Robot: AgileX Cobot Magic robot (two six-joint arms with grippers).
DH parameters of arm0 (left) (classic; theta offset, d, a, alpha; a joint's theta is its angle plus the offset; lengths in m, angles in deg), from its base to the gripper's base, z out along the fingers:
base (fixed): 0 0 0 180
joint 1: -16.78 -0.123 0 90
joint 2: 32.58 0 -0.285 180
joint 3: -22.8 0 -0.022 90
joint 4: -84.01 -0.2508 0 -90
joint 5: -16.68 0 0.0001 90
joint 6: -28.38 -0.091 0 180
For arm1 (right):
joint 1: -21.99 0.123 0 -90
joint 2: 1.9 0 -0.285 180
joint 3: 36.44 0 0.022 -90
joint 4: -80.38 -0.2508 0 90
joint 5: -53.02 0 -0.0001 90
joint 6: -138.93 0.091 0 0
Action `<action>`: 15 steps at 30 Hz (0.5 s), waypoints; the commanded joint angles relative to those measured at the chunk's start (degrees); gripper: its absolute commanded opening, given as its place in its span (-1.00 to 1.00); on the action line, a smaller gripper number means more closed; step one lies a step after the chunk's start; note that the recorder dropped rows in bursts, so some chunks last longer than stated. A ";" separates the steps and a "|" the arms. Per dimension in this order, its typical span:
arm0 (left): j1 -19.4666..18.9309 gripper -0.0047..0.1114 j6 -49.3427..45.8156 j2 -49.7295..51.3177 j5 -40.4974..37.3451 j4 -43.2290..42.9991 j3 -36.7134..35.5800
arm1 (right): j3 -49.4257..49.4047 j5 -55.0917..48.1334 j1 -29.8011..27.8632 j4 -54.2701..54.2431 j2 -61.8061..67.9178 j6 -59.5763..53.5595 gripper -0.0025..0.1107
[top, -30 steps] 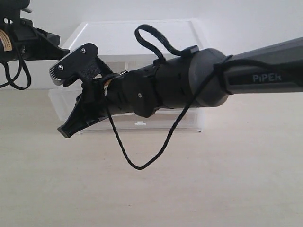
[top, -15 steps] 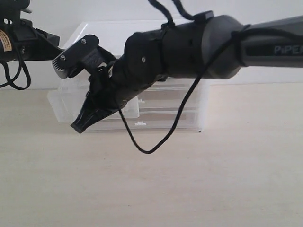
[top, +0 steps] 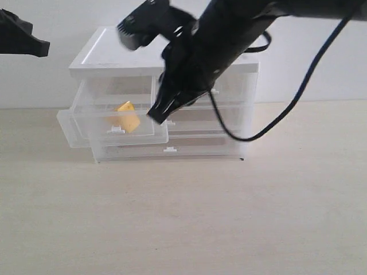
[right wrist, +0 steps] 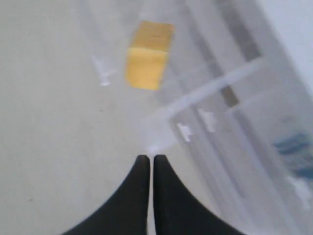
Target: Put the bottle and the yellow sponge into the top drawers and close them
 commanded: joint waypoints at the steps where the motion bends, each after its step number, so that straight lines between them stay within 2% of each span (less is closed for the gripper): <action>1: 3.74 -0.85 -4.29 -4.24 -8.78 -1.08 -1.04 | 0.39 1.82 -8.31 -0.54 -1.37 0.39 -0.96; 2: 6.35 -0.85 -8.84 -4.85 -11.72 1.52 -1.04 | 0.39 3.04 -10.98 -0.79 -1.18 0.39 -0.96; 6: 11.68 -0.85 -25.33 -4.56 -21.13 11.23 0.16 | 0.80 4.77 -14.32 -2.07 -1.18 0.54 -0.96; 12: 12.21 -0.85 -55.16 0.37 -43.74 47.23 12.51 | 2.41 4.38 -14.63 -1.91 -1.18 -2.14 -0.96; 14: 12.21 -0.85 -66.25 3.09 -49.89 50.73 15.78 | 2.41 3.86 -14.63 -1.91 -1.06 -4.00 -0.96; 15: 12.21 -0.85 -67.83 4.36 -51.71 50.73 16.91 | 2.41 3.77 -14.63 -1.91 -0.69 -4.00 -0.96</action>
